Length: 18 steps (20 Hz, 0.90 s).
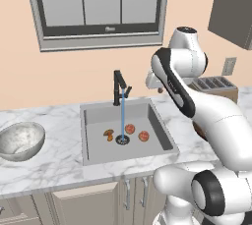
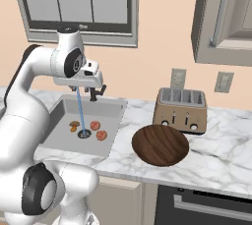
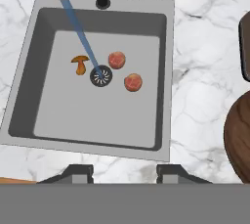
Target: Pick the peachs from the sink and place them in one bowl. Place the mushroom in the other bowl. Then turn off the sink faucet.
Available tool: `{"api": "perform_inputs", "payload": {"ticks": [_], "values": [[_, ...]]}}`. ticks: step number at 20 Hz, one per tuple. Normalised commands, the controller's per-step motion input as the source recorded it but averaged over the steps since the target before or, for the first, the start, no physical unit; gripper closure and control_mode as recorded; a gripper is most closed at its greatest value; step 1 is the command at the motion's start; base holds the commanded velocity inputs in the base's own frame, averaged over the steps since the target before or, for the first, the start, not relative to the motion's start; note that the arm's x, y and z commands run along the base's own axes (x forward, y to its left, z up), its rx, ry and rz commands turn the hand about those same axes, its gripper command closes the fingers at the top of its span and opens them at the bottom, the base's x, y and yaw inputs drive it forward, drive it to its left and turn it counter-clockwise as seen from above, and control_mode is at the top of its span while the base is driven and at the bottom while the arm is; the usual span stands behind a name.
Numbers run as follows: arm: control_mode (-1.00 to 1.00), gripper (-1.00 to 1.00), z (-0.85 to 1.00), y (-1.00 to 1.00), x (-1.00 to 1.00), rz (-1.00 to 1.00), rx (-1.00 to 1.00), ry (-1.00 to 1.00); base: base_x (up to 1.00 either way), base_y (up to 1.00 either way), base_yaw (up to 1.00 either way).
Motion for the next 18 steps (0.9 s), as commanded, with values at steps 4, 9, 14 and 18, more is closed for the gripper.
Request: {"api": "perform_inputs", "payload": {"ticks": [4, 9, 14, 18], "values": [[-1.00, -1.00, 0.00, 0.17, 0.00, 0.00, 0.00, -0.01, 0.00, 0.00, 0.00], [-1.00, -1.00, -0.06, 0.31, -0.07, 0.01, 0.00, -0.07, 0.00, 0.00, 0.00], [-1.00, -1.00, -0.22, 0.34, -0.09, 0.01, 0.00, -0.04, 0.00, 0.00, 0.00], [-1.00, -1.00, -0.34, 0.30, -0.08, 0.00, 0.00, 0.00, 0.00, 0.00, 0.00]]}}
